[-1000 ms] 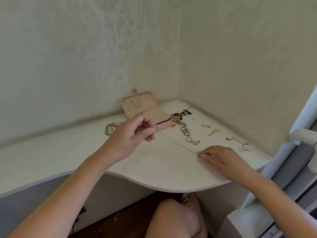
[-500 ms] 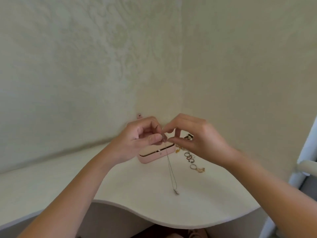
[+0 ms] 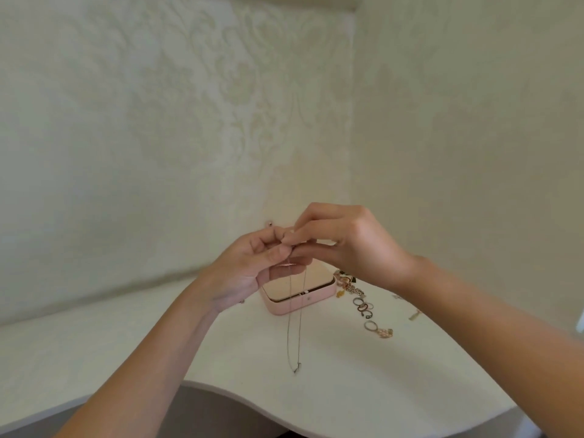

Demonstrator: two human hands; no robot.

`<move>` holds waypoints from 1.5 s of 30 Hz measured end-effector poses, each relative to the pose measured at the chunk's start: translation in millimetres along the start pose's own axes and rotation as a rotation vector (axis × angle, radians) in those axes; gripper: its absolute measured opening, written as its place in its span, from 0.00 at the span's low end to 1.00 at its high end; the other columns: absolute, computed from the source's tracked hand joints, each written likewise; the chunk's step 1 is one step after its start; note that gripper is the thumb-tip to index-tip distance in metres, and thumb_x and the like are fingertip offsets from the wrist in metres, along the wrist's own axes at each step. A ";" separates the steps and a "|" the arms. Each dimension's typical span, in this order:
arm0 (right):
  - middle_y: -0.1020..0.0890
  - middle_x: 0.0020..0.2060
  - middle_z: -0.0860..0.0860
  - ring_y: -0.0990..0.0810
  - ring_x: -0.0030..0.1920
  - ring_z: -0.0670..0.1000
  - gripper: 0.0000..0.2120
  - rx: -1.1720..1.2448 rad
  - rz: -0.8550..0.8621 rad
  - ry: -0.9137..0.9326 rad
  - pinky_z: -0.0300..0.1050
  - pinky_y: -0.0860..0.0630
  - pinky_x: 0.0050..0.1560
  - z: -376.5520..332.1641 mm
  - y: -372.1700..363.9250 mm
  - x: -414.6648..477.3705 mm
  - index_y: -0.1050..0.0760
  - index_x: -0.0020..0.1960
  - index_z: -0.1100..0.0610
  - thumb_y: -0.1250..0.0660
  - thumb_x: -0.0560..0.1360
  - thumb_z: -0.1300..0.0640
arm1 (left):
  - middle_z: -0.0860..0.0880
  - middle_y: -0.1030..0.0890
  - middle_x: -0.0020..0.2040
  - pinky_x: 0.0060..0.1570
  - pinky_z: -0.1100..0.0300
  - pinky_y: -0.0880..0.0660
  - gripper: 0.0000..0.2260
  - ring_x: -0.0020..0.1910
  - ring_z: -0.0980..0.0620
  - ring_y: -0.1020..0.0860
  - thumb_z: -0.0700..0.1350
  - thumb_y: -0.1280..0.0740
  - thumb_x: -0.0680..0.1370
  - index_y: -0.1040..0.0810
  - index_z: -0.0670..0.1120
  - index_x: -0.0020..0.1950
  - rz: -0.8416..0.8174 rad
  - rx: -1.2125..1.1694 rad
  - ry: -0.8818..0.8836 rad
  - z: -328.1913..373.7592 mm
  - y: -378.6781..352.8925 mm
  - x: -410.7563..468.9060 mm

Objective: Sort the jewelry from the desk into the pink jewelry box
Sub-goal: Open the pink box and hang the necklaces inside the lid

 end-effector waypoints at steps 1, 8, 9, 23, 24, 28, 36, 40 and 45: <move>0.20 0.39 0.53 0.20 0.36 0.51 0.05 0.014 0.018 -0.016 0.48 0.24 0.37 2.3 -1.1 2.2 0.17 0.45 0.61 0.29 0.71 0.60 | 0.47 0.17 0.47 0.48 0.61 0.22 0.16 0.49 0.49 0.18 0.53 0.22 0.64 0.16 0.48 0.47 0.007 -0.039 0.007 -1.7 1.2 1.7; 0.20 0.39 0.50 0.21 0.36 0.47 0.02 0.118 -0.050 -0.159 0.39 0.25 0.40 23.2 -11.4 12.5 0.17 0.40 0.60 0.26 0.69 0.62 | 0.47 0.17 0.45 0.41 0.63 0.20 0.24 0.43 0.51 0.16 0.54 0.20 0.59 0.16 0.45 0.50 0.049 -0.190 0.065 -15.1 4.2 7.4; 0.20 0.39 0.50 0.21 0.37 0.46 0.02 0.133 -0.090 -0.213 0.40 0.24 0.42 28.9 -13.6 13.3 0.18 0.41 0.60 0.26 0.69 0.62 | 0.47 0.16 0.45 0.40 0.63 0.20 0.23 0.42 0.51 0.16 0.54 0.20 0.59 0.15 0.45 0.49 0.061 -0.191 0.075 -17.7 5.4 7.6; 0.17 0.42 0.54 0.18 0.46 0.51 0.07 0.736 -0.448 -0.638 0.46 0.23 0.58 90.4 -26.7 20.4 0.23 0.46 0.61 0.34 0.74 0.57 | 0.49 0.19 0.40 0.32 0.67 0.25 0.04 0.33 0.57 0.24 0.42 0.34 0.72 0.19 0.45 0.40 0.289 -0.145 0.113 -54.3 45.7 16.0; 0.18 0.42 0.55 0.19 0.46 0.52 0.07 0.766 -0.448 -0.650 0.47 0.23 0.58 95.1 -28.0 22.3 0.23 0.46 0.61 0.35 0.74 0.57 | 0.49 0.19 0.40 0.33 0.66 0.25 0.04 0.33 0.57 0.24 0.42 0.34 0.72 0.21 0.44 0.42 0.302 -0.154 0.105 -56.4 49.9 17.8; 0.21 0.34 0.52 0.21 0.39 0.50 0.07 0.737 -0.414 -0.714 0.42 0.22 0.50 118.3 -33.1 33.2 0.24 0.44 0.59 0.37 0.77 0.57 | 0.48 0.19 0.40 0.40 0.64 0.21 0.05 0.38 0.54 0.21 0.42 0.35 0.73 0.23 0.41 0.44 0.316 -0.160 0.085 -64.9 63.0 28.4; 0.27 0.28 0.49 0.29 0.30 0.45 0.07 0.506 -0.380 -0.690 0.41 0.24 0.44 159.7 -34.4 63.2 0.19 0.46 0.59 0.32 0.75 0.56 | 0.49 0.18 0.43 0.51 0.60 0.24 0.03 0.45 0.54 0.20 0.42 0.33 0.77 0.20 0.43 0.46 0.423 0.118 0.167 -100.2 103.1 63.6; 0.27 0.27 0.48 0.30 0.29 0.44 0.08 0.426 -0.350 -0.675 0.36 0.26 0.39 182.8 -31.5 74.9 0.18 0.47 0.59 0.31 0.75 0.56 | 0.53 0.23 0.40 0.39 0.70 0.31 0.04 0.40 0.55 0.26 0.41 0.32 0.76 0.22 0.49 0.44 0.622 0.641 0.235 -126.2 138.8 83.9; 0.26 0.25 0.44 0.29 0.29 0.43 0.08 0.366 -0.298 -0.666 0.33 0.28 0.37 208.1 -25.1 87.9 0.18 0.49 0.59 0.31 0.75 0.55 | 0.50 0.23 0.56 0.55 0.62 0.32 0.12 0.56 0.50 0.27 0.43 0.35 0.77 0.26 0.47 0.60 0.632 1.073 0.212 -143.4 144.7 108.8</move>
Point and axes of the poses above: each hand's wrist, its own x-axis towards the middle knuckle, its own y-axis out of the back of the hand, z = x × y, the point moved 6 cm from there along x, towards the middle knuckle
